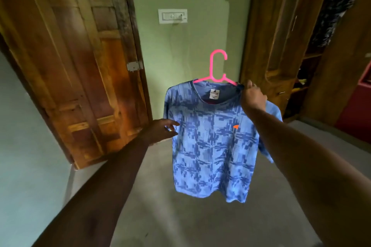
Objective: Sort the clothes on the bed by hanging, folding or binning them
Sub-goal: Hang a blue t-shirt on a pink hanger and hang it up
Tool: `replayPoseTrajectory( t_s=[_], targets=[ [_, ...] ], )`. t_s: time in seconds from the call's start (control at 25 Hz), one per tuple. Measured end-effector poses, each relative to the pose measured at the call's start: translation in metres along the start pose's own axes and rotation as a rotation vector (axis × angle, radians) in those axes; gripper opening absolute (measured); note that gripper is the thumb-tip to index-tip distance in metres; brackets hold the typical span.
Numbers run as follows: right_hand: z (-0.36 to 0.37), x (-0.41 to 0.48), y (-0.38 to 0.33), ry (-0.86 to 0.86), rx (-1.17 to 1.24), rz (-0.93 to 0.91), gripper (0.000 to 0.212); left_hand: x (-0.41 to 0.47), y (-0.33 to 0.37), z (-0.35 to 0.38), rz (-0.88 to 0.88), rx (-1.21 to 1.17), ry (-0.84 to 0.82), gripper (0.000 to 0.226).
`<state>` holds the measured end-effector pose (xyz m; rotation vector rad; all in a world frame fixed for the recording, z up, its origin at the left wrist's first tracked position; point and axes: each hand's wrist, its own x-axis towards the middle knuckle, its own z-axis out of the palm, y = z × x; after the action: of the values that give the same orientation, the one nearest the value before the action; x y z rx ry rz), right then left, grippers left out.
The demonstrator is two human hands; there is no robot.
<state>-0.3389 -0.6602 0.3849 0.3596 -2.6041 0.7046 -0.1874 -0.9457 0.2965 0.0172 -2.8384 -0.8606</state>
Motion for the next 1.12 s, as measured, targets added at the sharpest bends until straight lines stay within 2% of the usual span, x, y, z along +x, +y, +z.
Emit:
replayPoseTrajectory(
  t_s=[0.28,0.52,0.76,0.84,0.96,1.12],
  targets=[
    [0.066,0.097,0.060,0.098,-0.072,0.214,0.029,0.156,-0.039,0.022,0.083,-0.112,-0.099,0.038],
    [0.082,0.157,0.111,0.151,-0.155,0.423,0.026,0.306,-0.036,0.053,0.176,-0.180,-0.225,0.037],
    [0.068,0.171,0.203,0.276,-0.219,0.622,0.027,0.416,0.023,0.136,0.291,-0.196,-0.453,0.039],
    [0.059,0.176,0.241,0.311,-0.244,0.664,0.029,0.447,0.052,0.170,0.340,-0.175,-0.461,0.037],
    [0.040,0.189,0.314,0.352,-0.300,0.732,0.026,0.502,0.112,0.223,0.448,-0.181,-0.523,0.039],
    [-0.008,0.232,0.405,0.363,-0.415,0.724,0.021,0.575,0.205,0.294,0.484,-0.137,-0.613,0.037]
  ],
)
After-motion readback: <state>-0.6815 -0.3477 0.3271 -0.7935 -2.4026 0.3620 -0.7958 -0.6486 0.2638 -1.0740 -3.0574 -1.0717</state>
